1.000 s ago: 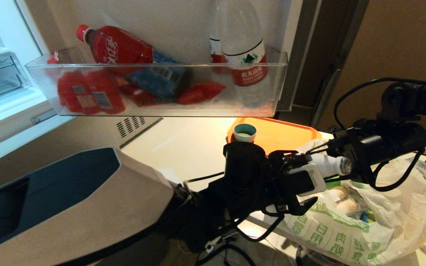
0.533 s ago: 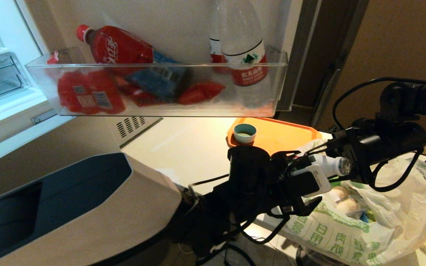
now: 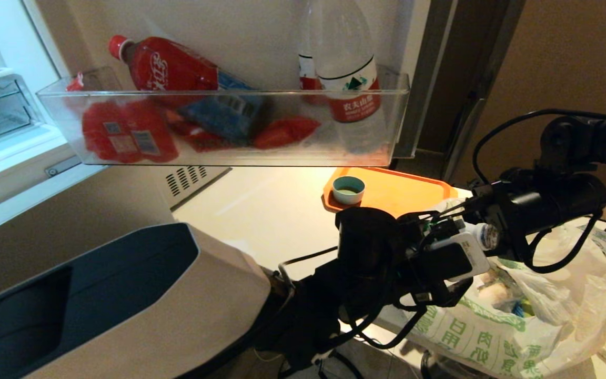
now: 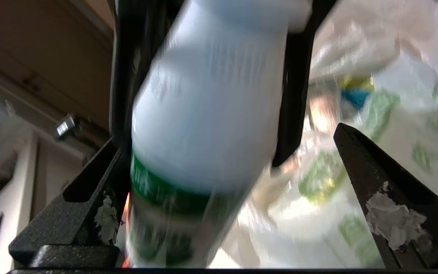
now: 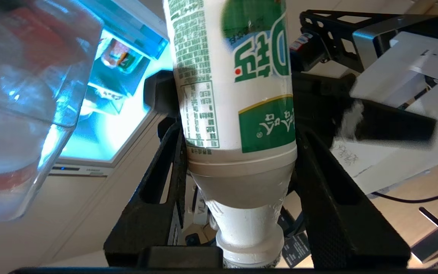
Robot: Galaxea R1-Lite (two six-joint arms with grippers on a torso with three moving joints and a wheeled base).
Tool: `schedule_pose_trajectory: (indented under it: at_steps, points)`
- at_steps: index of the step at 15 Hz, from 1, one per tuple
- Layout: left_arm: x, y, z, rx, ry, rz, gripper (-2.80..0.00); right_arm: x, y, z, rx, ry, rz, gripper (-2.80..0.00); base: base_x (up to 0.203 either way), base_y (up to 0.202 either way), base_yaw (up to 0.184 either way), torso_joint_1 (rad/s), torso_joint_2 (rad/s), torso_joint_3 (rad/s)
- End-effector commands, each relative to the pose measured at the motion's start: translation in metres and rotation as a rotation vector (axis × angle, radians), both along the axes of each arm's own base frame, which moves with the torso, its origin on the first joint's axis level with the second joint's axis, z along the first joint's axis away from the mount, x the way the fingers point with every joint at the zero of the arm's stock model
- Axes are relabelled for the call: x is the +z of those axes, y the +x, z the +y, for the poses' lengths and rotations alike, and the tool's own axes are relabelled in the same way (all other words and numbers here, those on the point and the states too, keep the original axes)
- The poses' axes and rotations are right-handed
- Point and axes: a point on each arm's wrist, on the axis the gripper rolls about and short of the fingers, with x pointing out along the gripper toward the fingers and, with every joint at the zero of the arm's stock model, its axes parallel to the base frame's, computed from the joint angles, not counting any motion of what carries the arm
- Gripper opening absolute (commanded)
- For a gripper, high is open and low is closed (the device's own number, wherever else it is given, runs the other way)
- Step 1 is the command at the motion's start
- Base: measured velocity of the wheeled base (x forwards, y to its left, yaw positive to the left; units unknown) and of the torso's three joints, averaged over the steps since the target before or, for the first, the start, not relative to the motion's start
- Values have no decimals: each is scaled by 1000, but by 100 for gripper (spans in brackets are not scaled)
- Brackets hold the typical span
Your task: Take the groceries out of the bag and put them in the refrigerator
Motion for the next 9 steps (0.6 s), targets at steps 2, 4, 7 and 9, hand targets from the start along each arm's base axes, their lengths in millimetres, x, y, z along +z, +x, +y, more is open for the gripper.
schedule_pose_trajectory:
  at_steps: [2,4,7,9]
  points:
    - [-5,5,-5,13,-10,-11,0,1,-1,0,-2,4,12,-280,0,0,0,0,0,0]
    - [-5,5,-5,13,-10,-11,-280,1,-1,0,-2,4,11,-280,0,0,0,0,0,0]
    - [-5,5,-5,14,-10,-11,-280,2,-2,0,0,4,9,-280,0,0,0,0,0,0]
    - [-8,5,-6,15,-5,-8,-280,2,-2,0,-1,5,8,-280,0,0,0,0,0,0]
